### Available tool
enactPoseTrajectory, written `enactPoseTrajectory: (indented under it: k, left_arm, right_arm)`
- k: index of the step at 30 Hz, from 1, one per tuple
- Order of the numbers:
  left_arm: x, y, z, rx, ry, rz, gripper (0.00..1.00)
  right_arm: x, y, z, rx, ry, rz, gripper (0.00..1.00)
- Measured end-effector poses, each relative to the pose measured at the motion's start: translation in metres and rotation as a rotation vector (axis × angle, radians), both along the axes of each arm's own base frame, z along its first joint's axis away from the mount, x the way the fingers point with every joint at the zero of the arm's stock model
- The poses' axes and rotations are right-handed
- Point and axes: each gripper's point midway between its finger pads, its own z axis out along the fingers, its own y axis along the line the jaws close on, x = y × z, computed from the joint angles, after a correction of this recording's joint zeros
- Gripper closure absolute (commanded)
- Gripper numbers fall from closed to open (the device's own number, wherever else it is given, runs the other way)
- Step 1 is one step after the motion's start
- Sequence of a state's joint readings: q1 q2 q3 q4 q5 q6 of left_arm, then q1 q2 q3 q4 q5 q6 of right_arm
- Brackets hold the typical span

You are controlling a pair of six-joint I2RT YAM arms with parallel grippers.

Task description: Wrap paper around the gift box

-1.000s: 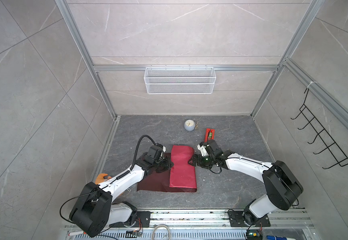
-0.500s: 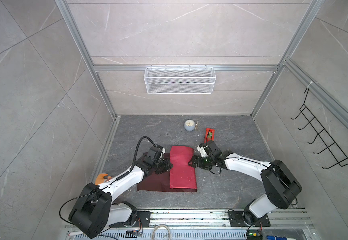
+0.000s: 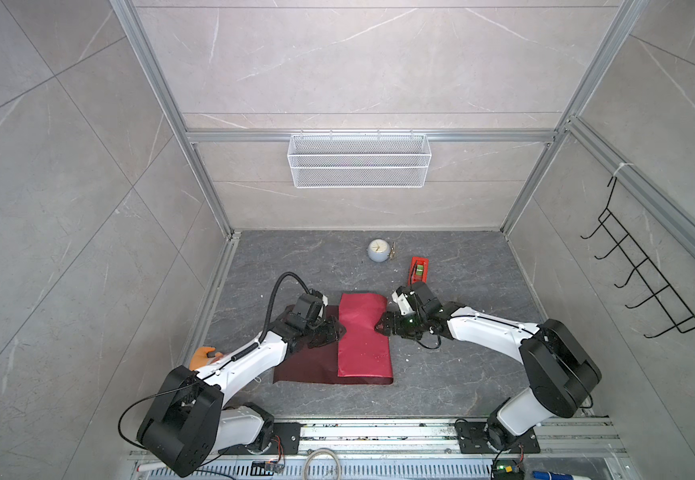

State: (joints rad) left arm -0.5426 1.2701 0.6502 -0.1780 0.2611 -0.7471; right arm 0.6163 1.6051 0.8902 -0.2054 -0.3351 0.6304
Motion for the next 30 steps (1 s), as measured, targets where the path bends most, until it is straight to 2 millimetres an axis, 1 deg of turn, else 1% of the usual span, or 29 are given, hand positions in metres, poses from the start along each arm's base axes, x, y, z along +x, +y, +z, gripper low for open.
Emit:
enactPoseTrajectory:
  k: [4,7,8,11,15,18,19,25,28,30]
  left_arm:
    - [0.001,0.002,0.0,0.015,0.005,0.009,0.37]
    - [0.008,-0.003,0.003,0.011,0.008,0.004,0.29]
    - [0.01,-0.007,0.004,0.004,0.015,-0.003,0.28]
    - [0.015,-0.016,0.001,-0.01,0.037,-0.022,0.29]
    - [0.009,-0.023,-0.008,-0.013,0.077,-0.047,0.35]
    - [0.004,-0.029,-0.011,-0.022,0.099,-0.062,0.44]
    - [0.003,-0.03,-0.011,-0.028,0.106,-0.066,0.48]
    - [0.0,-0.032,-0.011,-0.052,0.12,-0.071,0.67]
    - [0.003,-0.034,-0.011,-0.064,0.114,-0.068,0.72]
    - [0.003,-0.036,-0.011,-0.072,0.111,-0.066,0.73]
  right_arm:
    - [0.001,0.001,0.0,-0.003,-0.004,0.004,0.14]
    - [0.001,0.002,0.0,-0.003,-0.007,0.008,0.14]
    - [0.001,0.002,0.0,-0.003,-0.007,0.008,0.14]
    - [0.001,0.002,0.0,-0.003,-0.008,0.008,0.14]
    - [0.001,0.002,0.0,-0.004,-0.01,0.008,0.14]
    - [0.001,0.002,0.0,-0.004,-0.01,0.008,0.14]
    - [0.001,0.002,0.0,-0.004,-0.01,0.008,0.14]
    - [0.003,0.004,0.0,-0.012,-0.016,0.016,0.13]
    - [0.008,0.005,0.001,-0.024,-0.026,0.02,0.13]
    - [0.01,0.005,0.001,-0.036,-0.032,0.025,0.13]
